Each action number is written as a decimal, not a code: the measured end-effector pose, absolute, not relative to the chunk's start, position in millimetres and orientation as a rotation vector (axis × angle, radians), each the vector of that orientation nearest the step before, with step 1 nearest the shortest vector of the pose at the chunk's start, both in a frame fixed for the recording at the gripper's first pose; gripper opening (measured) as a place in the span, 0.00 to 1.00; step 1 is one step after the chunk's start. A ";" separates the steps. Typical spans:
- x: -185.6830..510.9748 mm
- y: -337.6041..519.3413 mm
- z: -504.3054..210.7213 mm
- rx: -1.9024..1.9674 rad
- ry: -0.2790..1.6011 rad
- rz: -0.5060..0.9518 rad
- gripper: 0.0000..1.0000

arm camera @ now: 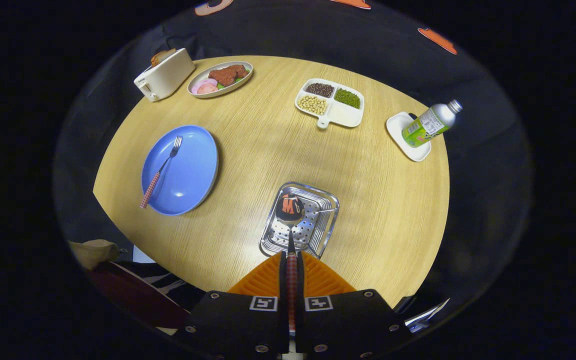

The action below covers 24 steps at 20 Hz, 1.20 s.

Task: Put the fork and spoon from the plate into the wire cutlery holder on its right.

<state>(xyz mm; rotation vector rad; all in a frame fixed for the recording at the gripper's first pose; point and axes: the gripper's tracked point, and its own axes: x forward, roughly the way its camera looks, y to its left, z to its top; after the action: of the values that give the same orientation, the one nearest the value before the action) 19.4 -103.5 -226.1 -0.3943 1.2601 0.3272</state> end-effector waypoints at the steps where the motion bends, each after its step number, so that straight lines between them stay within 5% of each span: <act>1: 20.4 -103.2 -231.4 -0.393 1.272 0.326 0.05; 9: 30.9 -107.9 -234.5 -0.365 1.237 0.294 0.16; 16: 38.5 -87.2 -193.1 -0.274 1.002 0.224 0.66; 24: 31.2 -1.2 -170.2 -0.054 0.772 0.165 0.94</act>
<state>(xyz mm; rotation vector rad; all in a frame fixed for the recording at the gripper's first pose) 31.2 -1.2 -170.2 -0.0537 0.7716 0.1652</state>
